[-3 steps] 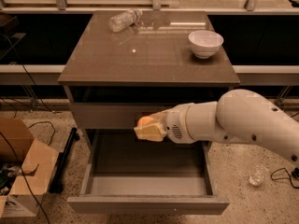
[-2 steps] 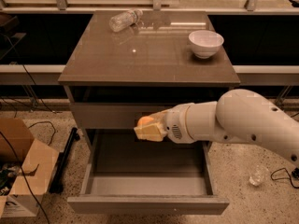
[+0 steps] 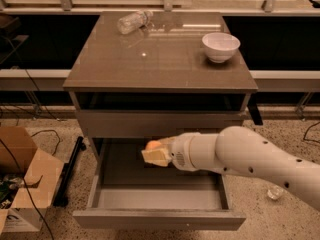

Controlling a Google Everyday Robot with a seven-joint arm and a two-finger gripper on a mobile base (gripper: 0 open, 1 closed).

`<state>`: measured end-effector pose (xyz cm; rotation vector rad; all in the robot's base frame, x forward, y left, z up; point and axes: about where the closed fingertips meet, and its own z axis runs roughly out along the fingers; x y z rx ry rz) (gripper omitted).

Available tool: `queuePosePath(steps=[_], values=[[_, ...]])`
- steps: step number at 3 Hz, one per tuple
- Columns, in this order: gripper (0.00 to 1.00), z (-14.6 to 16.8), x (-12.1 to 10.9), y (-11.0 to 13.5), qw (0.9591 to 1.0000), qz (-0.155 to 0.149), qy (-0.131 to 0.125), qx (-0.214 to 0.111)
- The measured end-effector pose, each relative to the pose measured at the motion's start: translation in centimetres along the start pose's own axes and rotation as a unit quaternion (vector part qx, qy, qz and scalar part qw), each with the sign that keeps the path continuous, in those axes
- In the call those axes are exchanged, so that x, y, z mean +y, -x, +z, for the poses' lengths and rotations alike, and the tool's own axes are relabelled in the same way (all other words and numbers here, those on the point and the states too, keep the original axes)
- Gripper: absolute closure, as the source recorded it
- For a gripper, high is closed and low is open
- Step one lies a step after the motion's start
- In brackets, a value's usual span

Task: Place orange into middle drawer

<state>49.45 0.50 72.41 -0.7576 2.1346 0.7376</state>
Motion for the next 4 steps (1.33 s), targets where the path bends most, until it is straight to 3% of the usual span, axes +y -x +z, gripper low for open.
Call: queuePosePath(steps=[1, 2, 4], values=[[1.00, 2.8, -1.5, -2.8, 0.9996, 0.028, 0.005, 0.005], [1.00, 7.0, -4.6, -7.8, 0.9970, 0.073, 0.008, 0.023], [1.00, 10.4, -9.4, -15.5, 0.9896, 0.136, -0.001, 0.047]])
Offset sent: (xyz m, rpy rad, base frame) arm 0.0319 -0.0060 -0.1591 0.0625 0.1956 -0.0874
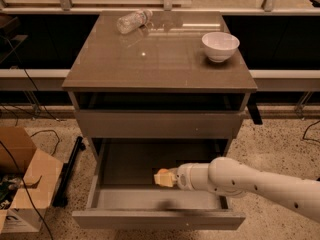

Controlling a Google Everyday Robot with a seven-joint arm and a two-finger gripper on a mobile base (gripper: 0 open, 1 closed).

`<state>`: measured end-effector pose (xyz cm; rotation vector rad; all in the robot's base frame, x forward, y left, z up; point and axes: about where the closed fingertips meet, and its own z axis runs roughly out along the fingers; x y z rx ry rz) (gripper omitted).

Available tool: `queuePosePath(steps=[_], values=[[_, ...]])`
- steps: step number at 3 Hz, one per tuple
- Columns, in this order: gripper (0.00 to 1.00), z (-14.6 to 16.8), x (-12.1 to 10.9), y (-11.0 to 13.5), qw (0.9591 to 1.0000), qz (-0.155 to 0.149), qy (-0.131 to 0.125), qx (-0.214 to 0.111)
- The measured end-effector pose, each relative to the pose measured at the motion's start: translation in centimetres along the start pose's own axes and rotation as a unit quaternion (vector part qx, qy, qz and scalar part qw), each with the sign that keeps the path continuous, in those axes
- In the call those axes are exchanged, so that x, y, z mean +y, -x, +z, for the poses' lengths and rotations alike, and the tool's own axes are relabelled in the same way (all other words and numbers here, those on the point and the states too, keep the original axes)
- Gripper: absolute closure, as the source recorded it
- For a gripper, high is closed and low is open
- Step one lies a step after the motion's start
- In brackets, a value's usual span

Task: Place orange into middle drawer

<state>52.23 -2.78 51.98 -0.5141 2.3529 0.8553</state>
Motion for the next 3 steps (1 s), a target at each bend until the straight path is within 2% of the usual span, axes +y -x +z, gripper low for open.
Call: queuePosePath(steps=[2, 3], values=[[1.00, 2.5, -7.7, -6.3, 0.9974, 0.040, -0.037, 0.047], [0.82, 3.0, -11.1, -8.6, 0.9944, 0.049, -0.066, 0.067]])
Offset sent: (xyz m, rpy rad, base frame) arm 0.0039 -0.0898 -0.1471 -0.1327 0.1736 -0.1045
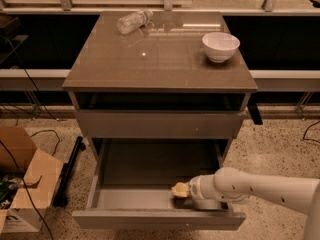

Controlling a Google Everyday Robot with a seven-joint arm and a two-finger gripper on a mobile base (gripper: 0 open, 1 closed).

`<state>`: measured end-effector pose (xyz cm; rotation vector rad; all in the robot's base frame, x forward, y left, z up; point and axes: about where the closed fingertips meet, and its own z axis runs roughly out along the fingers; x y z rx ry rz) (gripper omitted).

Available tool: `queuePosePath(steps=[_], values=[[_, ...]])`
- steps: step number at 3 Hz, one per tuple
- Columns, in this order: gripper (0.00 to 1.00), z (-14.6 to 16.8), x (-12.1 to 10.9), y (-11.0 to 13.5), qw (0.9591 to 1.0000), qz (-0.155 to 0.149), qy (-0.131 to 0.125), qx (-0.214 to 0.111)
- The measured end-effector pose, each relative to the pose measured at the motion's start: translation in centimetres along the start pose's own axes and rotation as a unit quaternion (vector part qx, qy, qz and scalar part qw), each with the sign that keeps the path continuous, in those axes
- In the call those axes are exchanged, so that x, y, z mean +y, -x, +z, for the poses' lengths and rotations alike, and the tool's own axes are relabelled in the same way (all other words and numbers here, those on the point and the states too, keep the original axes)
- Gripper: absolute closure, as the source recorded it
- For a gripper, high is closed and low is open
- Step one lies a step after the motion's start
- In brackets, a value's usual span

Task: Place orange into middle drawer

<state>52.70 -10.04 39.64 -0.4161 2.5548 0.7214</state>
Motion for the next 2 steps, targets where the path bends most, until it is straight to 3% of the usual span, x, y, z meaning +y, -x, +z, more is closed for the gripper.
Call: queuePosePath(steps=[1, 2], values=[[0.58, 0.75, -2.11, -1.13, 0.9996, 0.002, -0.024, 0.017], [0.35, 0.87, -2.30, -1.31, 0.9995, 0.002, -0.026, 0.020]])
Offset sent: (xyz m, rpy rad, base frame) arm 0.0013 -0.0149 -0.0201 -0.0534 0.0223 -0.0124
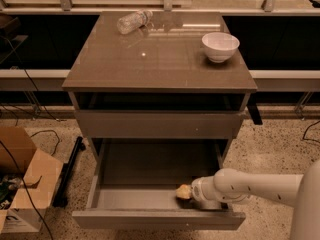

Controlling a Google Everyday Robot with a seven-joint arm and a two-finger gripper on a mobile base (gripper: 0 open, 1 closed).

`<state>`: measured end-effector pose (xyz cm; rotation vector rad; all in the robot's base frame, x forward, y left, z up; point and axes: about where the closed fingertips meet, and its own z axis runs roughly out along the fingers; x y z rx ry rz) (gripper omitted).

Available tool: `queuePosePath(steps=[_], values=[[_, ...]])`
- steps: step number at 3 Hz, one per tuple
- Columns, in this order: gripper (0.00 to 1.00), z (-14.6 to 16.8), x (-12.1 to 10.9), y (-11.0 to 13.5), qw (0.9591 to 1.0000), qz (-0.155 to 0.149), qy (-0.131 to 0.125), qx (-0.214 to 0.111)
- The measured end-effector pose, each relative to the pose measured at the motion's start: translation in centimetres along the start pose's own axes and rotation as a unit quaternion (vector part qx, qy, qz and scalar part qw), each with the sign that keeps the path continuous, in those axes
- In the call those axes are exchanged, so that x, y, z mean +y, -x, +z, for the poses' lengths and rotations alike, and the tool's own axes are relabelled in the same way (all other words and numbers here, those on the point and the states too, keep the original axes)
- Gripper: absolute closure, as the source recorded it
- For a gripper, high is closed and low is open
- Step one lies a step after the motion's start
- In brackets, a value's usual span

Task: Place orange into middle drawer

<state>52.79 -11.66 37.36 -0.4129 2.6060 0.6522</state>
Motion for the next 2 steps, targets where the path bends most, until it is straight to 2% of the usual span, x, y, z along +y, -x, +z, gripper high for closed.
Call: queuePosePath(steps=[1, 2], values=[[0.12, 0.11, 0.11, -0.04, 1.0000, 0.000, 0.001, 0.001], [0.00, 0.20, 0.20, -0.08, 1.0000, 0.000, 0.002, 0.001]])
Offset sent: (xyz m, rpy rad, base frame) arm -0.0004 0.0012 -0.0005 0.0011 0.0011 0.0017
